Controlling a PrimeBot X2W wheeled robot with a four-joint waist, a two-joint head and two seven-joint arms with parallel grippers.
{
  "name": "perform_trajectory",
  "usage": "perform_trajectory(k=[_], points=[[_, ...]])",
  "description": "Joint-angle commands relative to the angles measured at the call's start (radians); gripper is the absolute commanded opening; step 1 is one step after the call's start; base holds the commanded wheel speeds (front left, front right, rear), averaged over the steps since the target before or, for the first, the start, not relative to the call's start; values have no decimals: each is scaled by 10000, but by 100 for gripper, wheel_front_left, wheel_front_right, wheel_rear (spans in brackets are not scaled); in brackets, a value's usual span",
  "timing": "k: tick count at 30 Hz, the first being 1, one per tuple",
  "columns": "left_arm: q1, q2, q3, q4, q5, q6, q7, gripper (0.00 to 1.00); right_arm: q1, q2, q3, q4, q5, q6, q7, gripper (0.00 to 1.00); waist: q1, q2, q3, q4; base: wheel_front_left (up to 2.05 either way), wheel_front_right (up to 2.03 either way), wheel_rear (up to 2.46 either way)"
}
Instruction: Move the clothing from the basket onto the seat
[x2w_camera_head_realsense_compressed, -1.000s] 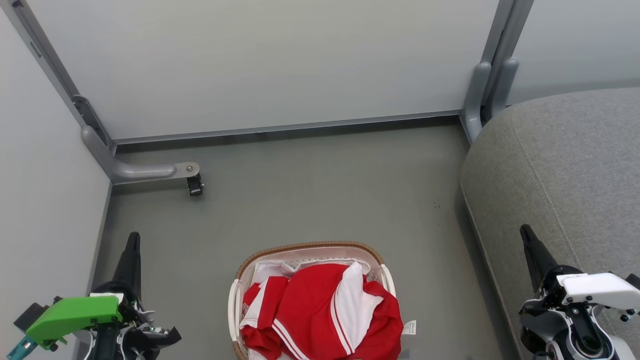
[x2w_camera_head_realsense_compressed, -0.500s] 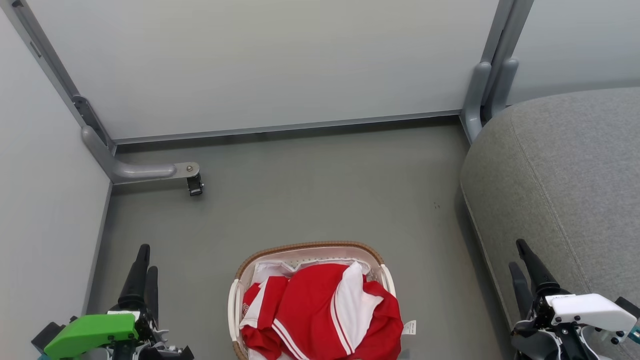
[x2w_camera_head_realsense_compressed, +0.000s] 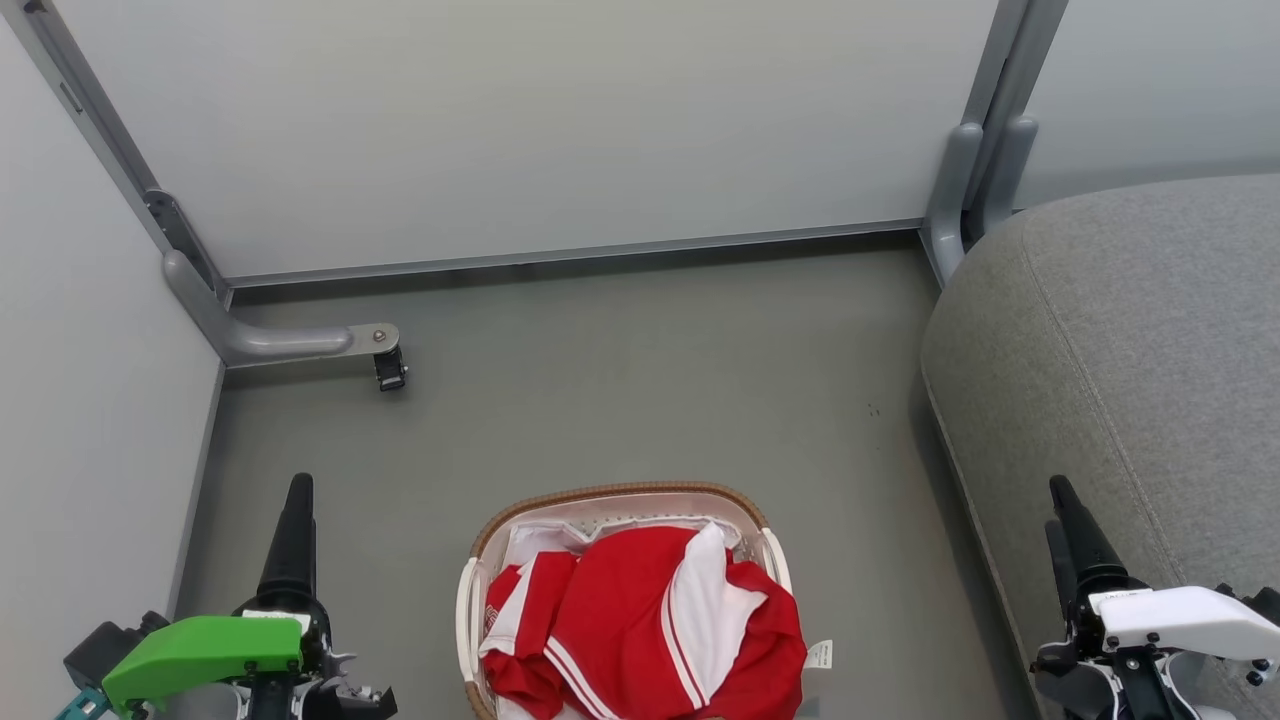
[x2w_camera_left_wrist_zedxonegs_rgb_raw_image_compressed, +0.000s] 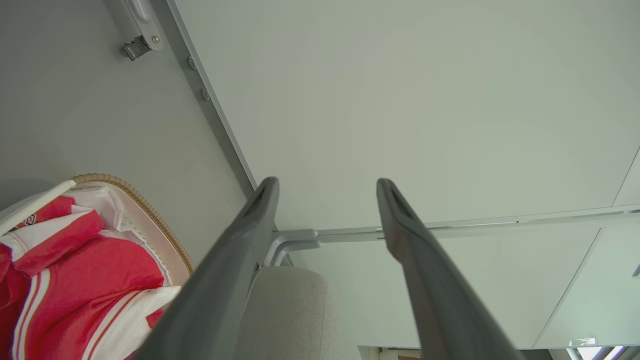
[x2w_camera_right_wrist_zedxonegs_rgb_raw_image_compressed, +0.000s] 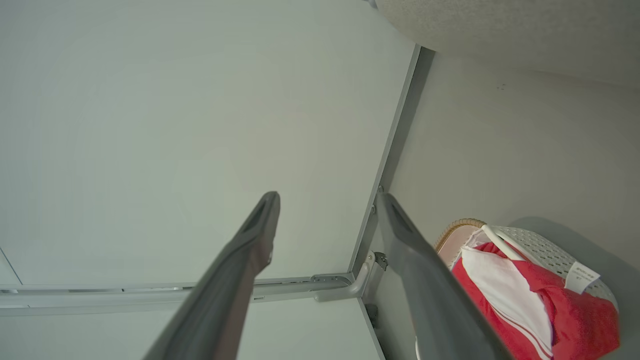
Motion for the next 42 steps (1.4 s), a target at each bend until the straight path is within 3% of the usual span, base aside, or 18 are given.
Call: perform_trajectory(k=[1,26,42], points=[[-50,45,-54,-262,453,23,-108,100,-66,-92,-40,-254,-441,1,-117,100,0,0,3,1,0,0,0],[207,67,-926,-1049,5428,450,-1009,100,243,-129,217,-1187,-5489,3,-1027,100,0,0,62,45,0,0,0],[308,80,-1211,-819,7844,774,-1489,100,326,-149,469,-1277,-8015,4,-1498,100,0,0,145,66,0,0,0]])
